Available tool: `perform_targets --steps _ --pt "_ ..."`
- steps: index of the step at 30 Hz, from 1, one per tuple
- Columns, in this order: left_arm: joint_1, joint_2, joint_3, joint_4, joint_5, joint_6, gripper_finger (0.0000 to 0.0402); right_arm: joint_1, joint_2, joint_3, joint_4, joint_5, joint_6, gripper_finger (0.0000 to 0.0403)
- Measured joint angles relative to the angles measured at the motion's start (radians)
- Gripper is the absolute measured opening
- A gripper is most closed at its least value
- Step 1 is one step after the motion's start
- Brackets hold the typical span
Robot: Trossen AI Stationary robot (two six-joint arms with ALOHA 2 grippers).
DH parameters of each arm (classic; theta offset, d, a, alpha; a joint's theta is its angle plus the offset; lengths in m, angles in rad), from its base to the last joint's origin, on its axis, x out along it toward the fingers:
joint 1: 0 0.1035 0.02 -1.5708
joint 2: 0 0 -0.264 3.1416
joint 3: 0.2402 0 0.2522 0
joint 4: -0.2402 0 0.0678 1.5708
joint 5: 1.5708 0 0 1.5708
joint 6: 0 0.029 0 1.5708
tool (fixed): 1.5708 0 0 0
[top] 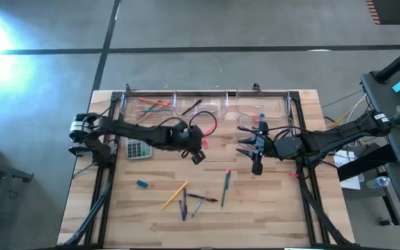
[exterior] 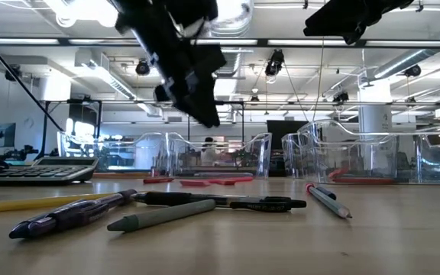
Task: Sort crayons/erasers/pens/pencils in bins
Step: Put the pink pencil into the top left transparent bin
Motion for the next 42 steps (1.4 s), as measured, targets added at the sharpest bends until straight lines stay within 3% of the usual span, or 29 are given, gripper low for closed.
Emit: perform_targets --steps 4,8,26,30,39,42 --pt "0.09 0.058 0.006 -0.045 0.186 0.003 0.0174 0.0 0.0 0.0 -0.001 -0.001 0.0 0.0134" --pt "0.154 0.11 0.031 -0.098 0.204 0.005 0.0207 0.0 0.0 0.0 -0.003 -0.002 -0.004 0.0134" --pt "0.191 0.257 0.033 -0.099 0.161 -0.027 0.0209 0.0 0.002 0.0 -0.003 -0.002 -0.007 0.0134" --pt "0.186 0.277 0.029 -0.096 0.161 -0.064 0.0178 0.0 0.002 0.0 -0.003 -0.003 -0.006 0.0134" --pt "0.177 0.325 0.027 -0.089 0.168 -0.103 0.0031 0.0 0.002 0.0 -0.004 -0.003 0.004 0.0134" --pt "0.178 0.325 0.026 -0.092 0.179 -0.101 0.0008 0.0 0.002 0.0 -0.004 -0.002 0.008 0.0134"
